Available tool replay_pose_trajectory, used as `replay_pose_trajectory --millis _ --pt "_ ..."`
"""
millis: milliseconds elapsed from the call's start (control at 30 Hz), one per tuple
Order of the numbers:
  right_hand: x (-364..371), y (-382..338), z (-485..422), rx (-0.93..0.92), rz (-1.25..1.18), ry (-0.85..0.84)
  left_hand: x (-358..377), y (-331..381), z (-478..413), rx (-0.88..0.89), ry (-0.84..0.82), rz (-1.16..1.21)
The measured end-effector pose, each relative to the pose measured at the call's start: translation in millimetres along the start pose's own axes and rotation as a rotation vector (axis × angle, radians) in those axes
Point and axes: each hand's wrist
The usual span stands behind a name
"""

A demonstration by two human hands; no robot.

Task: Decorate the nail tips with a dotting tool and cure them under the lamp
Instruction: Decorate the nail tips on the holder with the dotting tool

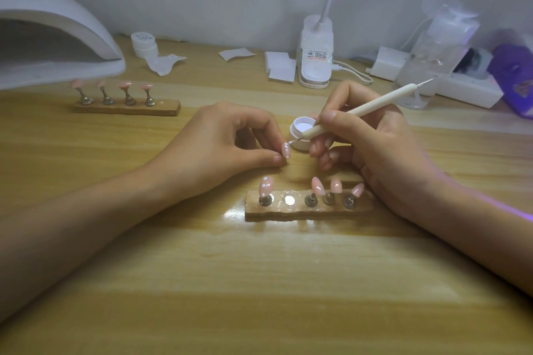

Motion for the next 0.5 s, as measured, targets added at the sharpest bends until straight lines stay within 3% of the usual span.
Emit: replay_pose_trajectory --millis 500 --pt "-1.1 -1.5 -0.3 -0.056 -0.072 0.038 -0.4 0.7 1.3 0.029 -0.010 0.023"
Point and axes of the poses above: each hand's wrist, its own z-axis away from the middle knuckle, its own x-axis out of the palm, y = z × x, and after that the axes turned 8 degrees about -x, right-handed
